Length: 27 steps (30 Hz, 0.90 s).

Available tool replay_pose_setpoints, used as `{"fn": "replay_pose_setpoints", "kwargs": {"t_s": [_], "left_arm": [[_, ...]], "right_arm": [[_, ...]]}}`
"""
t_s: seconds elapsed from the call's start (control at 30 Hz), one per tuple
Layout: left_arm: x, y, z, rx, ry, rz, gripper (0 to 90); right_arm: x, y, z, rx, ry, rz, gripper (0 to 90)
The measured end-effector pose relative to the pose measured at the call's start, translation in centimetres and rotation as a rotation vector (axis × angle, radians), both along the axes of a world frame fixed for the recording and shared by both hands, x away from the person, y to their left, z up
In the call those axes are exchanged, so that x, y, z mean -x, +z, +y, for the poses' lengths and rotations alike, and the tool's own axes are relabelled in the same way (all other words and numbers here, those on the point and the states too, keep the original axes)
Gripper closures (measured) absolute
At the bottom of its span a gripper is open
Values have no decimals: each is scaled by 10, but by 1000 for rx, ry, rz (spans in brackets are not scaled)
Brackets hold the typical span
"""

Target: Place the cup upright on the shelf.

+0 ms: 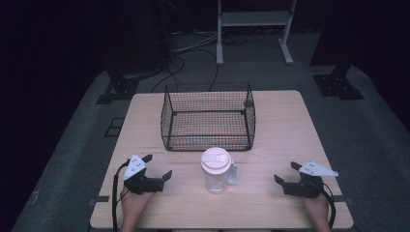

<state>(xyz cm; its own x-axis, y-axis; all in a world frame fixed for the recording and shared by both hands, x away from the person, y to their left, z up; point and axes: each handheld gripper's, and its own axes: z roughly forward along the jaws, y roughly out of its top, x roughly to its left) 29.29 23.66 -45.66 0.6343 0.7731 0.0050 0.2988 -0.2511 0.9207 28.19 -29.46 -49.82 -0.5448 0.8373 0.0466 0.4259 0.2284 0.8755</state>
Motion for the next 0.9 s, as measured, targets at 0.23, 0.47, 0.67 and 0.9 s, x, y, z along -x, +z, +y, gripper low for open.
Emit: {"fn": "replay_pose_setpoints", "kwargs": {"t_s": [0.23,0.47,0.67,0.9], "left_arm": [[1,11,-2,5,-34,-11,13],[2,17,-8,20,-85,5,13],[3,24,-17,8,-120,-1,13],[5,33,-23,-6,-160,-13,13]], "right_arm": [[0,0,0,1,0,2,129],[0,0,0,1,1,3,129],[0,0,0,1,1,2,129],[0,0,0,1,2,2,129]]}}
